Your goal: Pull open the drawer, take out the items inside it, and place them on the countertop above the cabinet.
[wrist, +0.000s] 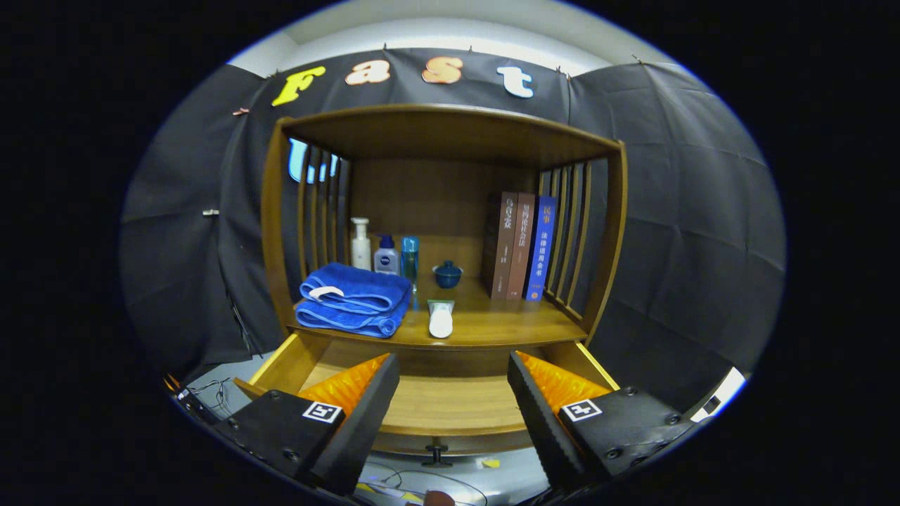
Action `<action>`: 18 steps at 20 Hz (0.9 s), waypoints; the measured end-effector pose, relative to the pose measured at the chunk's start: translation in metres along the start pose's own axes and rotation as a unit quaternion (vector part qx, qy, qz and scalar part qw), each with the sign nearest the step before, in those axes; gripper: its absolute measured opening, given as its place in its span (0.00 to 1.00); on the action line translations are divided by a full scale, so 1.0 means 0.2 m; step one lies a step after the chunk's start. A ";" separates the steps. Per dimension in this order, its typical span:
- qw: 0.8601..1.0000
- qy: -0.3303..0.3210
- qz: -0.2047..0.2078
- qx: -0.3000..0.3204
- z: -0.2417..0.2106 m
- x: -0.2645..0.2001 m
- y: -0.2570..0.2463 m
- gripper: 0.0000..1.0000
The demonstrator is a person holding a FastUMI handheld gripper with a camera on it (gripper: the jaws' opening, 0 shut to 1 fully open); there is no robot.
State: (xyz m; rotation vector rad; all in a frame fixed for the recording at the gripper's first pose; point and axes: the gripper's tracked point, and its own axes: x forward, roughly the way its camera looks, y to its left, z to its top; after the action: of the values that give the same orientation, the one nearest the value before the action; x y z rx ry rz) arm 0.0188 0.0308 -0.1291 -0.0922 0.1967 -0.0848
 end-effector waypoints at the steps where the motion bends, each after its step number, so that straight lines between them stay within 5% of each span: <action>1: 1.000 -0.009 -0.002 -0.003 -0.06 -0.04 0.00 0.97; 9: 1.000 0.002 0.017 -0.012 -0.64 -0.12 0.14 0.98; 18: 0.999 -0.006 -0.001 0.034 -0.80 0.01 0.07 0.98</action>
State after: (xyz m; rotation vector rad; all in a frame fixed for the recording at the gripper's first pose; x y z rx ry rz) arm -0.0106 0.0319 -0.2872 -0.0254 0.1817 -0.0936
